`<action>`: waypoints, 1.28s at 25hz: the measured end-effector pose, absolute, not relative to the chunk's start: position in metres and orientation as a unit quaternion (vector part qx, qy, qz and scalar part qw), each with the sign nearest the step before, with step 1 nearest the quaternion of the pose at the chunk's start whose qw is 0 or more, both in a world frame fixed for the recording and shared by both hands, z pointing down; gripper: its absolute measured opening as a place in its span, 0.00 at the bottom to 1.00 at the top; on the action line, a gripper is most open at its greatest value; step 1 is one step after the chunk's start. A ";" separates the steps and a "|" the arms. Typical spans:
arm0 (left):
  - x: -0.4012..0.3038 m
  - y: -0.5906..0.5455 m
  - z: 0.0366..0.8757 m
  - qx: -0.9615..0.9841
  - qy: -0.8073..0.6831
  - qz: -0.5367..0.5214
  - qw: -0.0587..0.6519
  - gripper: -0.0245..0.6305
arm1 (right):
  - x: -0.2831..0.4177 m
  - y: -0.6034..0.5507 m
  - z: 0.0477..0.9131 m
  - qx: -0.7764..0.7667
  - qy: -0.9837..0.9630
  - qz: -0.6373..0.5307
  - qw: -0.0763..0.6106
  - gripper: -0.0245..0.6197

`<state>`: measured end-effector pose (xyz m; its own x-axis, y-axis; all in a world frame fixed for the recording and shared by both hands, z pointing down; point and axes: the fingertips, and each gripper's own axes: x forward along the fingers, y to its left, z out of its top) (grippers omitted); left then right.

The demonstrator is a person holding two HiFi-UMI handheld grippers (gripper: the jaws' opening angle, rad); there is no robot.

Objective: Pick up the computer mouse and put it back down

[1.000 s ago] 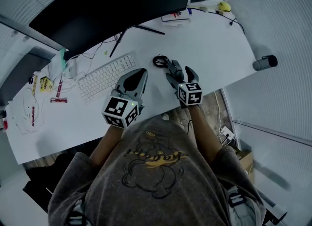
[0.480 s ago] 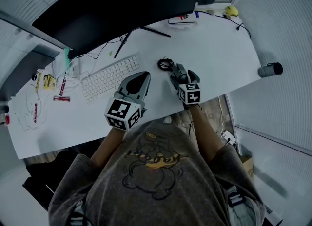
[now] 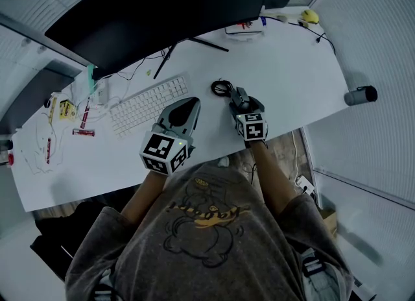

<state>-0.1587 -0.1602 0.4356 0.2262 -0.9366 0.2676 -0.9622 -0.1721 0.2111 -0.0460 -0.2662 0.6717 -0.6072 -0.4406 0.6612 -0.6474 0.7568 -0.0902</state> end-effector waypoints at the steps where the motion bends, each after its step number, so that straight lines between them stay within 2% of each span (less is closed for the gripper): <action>1: -0.159 -0.160 0.436 0.764 -0.621 0.038 0.170 0.07 | -0.046 -0.267 0.672 0.309 -0.881 0.162 0.319 0.51; 12: -0.154 -0.158 0.436 0.766 -0.620 0.034 0.170 0.07 | -0.043 -0.266 0.667 0.305 -0.884 0.146 0.322 0.50; 32: -0.137 -0.152 0.436 0.773 -0.611 0.021 0.171 0.07 | -0.021 -0.257 0.547 0.332 -0.915 0.100 0.207 0.50</action>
<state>-0.1365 -0.1522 0.4357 0.2534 -0.9369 0.2410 -0.9512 -0.1959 0.2386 -0.0208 -0.2568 0.5471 -0.6938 -0.5663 0.4449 -0.6488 0.7596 -0.0448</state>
